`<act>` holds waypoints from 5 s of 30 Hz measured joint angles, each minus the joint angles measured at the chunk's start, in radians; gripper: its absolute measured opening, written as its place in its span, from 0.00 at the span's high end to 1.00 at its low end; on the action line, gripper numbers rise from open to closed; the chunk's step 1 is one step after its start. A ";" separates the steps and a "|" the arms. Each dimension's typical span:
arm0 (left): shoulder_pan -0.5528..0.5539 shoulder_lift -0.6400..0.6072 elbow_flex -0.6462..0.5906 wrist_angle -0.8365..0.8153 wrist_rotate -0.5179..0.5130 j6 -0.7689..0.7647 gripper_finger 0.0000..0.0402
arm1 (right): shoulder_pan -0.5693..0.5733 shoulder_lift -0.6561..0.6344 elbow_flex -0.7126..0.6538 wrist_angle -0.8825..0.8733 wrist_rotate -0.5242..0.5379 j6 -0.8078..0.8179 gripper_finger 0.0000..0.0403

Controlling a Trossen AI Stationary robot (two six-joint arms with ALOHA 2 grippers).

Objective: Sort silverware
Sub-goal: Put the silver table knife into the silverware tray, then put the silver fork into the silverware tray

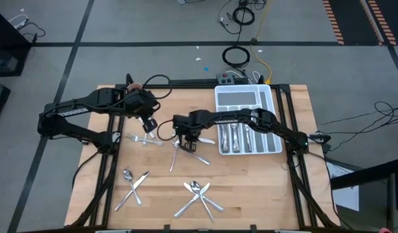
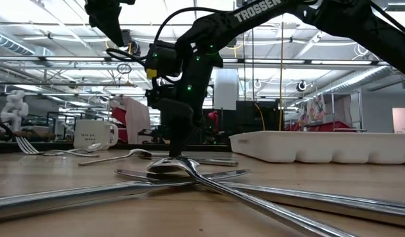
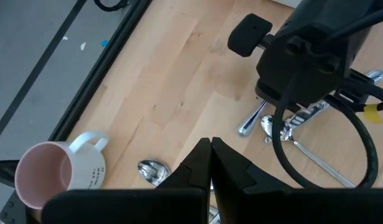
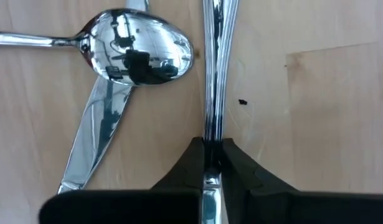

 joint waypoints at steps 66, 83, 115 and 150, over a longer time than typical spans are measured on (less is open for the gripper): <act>0.000 0.000 -0.002 -0.025 0.001 -0.001 0.97 | 0.020 -0.475 0.100 -0.653 0.242 -0.321 1.00; 0.000 0.000 -0.002 -0.003 0.001 0.020 0.97 | 0.027 -1.001 -0.828 -0.538 0.449 -1.075 1.00; 0.000 0.000 -0.002 0.011 -0.019 0.019 0.97 | 0.004 -0.966 -1.050 -0.126 0.370 -1.610 1.00; 0.000 0.000 -0.002 0.011 -0.051 0.028 0.97 | -0.086 -0.966 -1.131 0.137 0.348 -1.441 0.88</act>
